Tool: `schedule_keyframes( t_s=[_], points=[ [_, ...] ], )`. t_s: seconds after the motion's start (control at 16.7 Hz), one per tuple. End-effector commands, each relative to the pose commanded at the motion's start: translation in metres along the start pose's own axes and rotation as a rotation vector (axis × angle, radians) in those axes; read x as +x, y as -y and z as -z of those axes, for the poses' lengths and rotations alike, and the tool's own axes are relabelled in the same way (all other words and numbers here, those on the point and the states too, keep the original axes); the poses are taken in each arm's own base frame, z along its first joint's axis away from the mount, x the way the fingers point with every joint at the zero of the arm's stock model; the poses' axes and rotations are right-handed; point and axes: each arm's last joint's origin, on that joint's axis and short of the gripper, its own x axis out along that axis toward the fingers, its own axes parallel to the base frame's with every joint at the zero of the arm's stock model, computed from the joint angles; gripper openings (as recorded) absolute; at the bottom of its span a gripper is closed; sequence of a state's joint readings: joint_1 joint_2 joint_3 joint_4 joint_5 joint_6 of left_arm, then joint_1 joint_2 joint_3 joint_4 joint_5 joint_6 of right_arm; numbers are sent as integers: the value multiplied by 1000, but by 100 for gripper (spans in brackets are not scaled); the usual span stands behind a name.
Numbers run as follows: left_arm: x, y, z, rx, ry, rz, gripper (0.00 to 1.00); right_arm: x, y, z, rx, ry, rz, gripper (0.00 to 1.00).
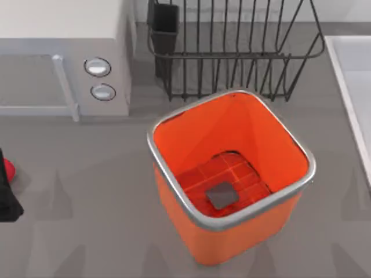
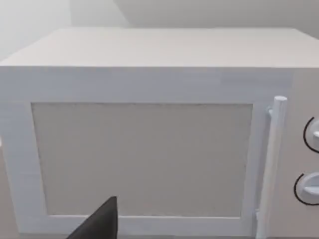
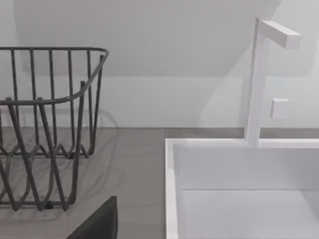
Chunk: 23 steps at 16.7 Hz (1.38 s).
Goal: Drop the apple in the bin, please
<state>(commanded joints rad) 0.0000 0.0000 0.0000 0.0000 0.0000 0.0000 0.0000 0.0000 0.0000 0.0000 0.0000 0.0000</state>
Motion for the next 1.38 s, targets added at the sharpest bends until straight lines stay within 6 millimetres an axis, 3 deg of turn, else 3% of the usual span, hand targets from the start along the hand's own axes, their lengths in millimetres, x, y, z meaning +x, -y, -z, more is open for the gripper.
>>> schedule_keyframes(
  t_s=[0.24, 0.6, 0.78, 0.9, 1.14, 1.38],
  points=[
    [0, 0, -6, 13, -23, 1, 100, 0, 0, 0, 0, 0, 0, 100],
    [19, -4, -51, 124, -302, 2, 100, 0, 0, 0, 0, 0, 0, 100],
    [51, -10, -64, 187, -577, 29, 100, 0, 0, 0, 0, 0, 0, 100],
    [81, -15, -63, 220, -788, 66, 100, 0, 0, 0, 0, 0, 0, 100],
    [139, -28, -43, 253, -1165, 167, 100, 0, 0, 0, 0, 0, 0, 100],
    [182, -41, -26, 264, -1373, 256, 100, 0, 0, 0, 0, 0, 0, 100]
  ],
)
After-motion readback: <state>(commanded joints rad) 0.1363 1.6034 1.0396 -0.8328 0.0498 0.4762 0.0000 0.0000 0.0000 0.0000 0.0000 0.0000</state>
